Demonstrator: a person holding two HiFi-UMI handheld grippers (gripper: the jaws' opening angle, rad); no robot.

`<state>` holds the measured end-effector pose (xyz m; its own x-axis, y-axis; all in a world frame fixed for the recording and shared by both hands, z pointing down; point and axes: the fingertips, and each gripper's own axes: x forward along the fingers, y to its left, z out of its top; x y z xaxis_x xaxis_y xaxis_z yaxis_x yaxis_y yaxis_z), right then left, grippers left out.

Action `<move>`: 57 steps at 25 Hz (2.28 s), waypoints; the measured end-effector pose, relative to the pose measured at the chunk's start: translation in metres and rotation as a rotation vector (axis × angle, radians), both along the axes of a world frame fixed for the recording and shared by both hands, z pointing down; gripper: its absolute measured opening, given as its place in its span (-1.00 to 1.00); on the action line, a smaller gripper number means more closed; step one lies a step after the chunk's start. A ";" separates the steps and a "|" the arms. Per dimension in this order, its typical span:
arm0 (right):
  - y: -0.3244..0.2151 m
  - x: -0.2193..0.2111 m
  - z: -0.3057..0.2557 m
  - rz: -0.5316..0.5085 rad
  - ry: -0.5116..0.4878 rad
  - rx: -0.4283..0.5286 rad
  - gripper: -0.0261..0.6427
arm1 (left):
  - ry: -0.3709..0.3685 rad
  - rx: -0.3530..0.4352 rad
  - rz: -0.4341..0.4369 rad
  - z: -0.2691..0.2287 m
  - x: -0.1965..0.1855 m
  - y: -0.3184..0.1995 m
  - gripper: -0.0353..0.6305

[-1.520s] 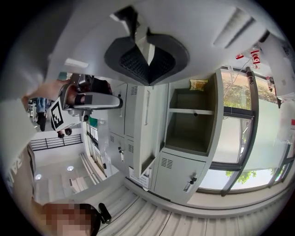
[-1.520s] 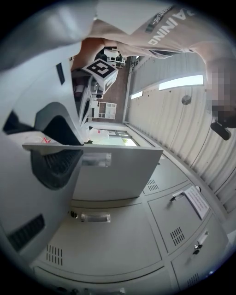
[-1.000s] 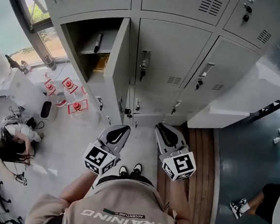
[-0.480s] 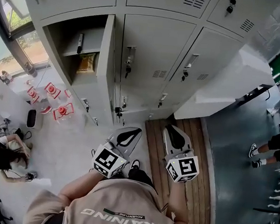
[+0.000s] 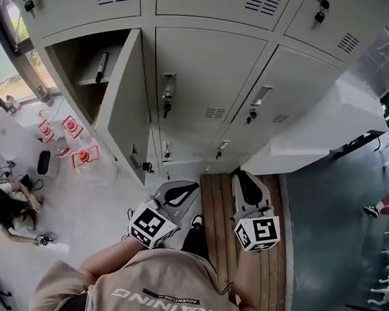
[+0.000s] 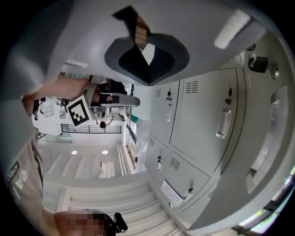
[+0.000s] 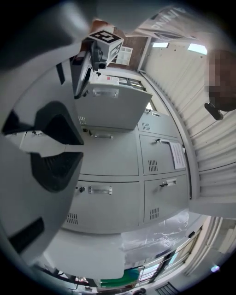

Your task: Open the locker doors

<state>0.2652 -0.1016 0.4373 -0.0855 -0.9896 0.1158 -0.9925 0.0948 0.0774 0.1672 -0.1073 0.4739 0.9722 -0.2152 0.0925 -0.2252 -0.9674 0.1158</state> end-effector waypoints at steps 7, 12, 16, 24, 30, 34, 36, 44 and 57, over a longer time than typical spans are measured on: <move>-0.056 0.081 -0.003 -0.080 0.013 0.011 -0.84 | -0.026 0.003 -0.078 0.001 0.072 -0.036 -0.88; -0.106 0.133 -0.006 -0.136 -0.003 0.037 -0.83 | -0.036 0.009 -0.165 0.002 0.115 -0.072 -0.88; -0.140 0.151 -0.022 -0.193 -0.013 0.082 -0.83 | -0.046 0.005 -0.238 -0.001 0.135 -0.096 -0.88; -0.187 0.161 -0.027 -0.243 0.013 0.082 -0.83 | -0.064 0.018 -0.295 -0.004 0.147 -0.126 -0.88; -0.200 0.157 -0.020 -0.256 0.032 0.065 -0.83 | -0.064 0.015 -0.313 -0.002 0.142 -0.139 -0.88; -0.202 0.155 -0.019 -0.273 -0.001 0.066 -0.83 | -0.065 0.013 -0.313 -0.001 0.139 -0.144 -0.88; -0.202 0.156 -0.020 -0.284 -0.038 0.066 -0.84 | -0.062 0.016 -0.311 -0.002 0.138 -0.145 -0.88; -0.186 0.156 -0.021 -0.290 -0.040 0.063 -0.84 | -0.065 0.019 -0.291 -0.002 0.135 -0.145 -0.88; -0.096 0.158 -0.025 -0.337 -0.031 0.086 -0.83 | -0.062 0.018 -0.165 -0.005 0.160 -0.105 -0.88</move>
